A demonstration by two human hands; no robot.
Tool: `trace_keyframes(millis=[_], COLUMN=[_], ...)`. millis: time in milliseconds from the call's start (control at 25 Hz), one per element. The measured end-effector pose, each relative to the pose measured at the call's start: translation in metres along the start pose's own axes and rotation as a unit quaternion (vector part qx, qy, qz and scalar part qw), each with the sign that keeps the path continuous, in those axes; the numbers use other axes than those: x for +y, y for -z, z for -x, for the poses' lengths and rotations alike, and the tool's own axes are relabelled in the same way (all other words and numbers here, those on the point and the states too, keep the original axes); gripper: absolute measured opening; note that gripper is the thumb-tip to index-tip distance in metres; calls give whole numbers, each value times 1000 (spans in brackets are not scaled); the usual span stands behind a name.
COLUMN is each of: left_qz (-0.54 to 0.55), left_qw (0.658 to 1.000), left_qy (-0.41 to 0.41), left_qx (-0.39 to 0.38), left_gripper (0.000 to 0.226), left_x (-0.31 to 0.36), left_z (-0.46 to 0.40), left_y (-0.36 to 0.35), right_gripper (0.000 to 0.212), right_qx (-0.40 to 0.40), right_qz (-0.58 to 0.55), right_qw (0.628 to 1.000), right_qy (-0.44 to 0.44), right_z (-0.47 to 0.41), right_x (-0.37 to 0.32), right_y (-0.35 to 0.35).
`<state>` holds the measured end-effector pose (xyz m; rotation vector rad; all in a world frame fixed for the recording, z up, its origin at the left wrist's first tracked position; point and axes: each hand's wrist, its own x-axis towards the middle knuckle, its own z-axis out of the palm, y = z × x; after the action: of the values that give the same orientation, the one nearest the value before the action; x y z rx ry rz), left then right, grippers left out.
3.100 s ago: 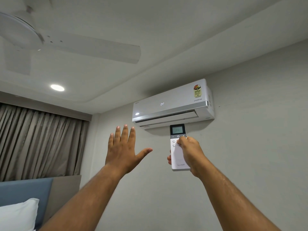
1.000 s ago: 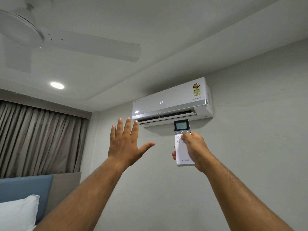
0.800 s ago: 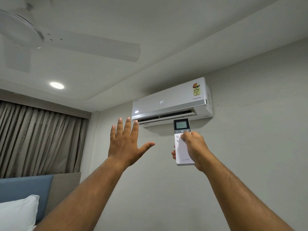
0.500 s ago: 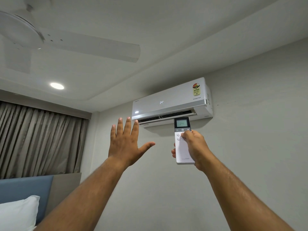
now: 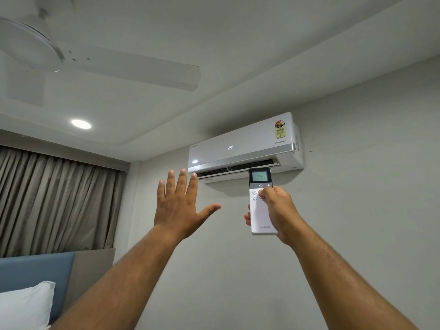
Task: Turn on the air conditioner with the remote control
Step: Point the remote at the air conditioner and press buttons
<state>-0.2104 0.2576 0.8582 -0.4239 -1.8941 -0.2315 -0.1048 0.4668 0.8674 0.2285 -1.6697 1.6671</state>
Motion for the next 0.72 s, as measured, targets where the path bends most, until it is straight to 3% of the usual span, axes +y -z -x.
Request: trace_keyframes(millis=[720], left_qz=[-3], left_qw=[1000], left_qy=[2], left_qx=[2], left_gripper=[112], left_x=[-9], left_z=[2], left_y=[-4], right_gripper=[13], right_qx=[-9], right_qz=[11], right_qw=[1000], right_qy=[0], right_z=[1], right_x=[1], right_y=[-7])
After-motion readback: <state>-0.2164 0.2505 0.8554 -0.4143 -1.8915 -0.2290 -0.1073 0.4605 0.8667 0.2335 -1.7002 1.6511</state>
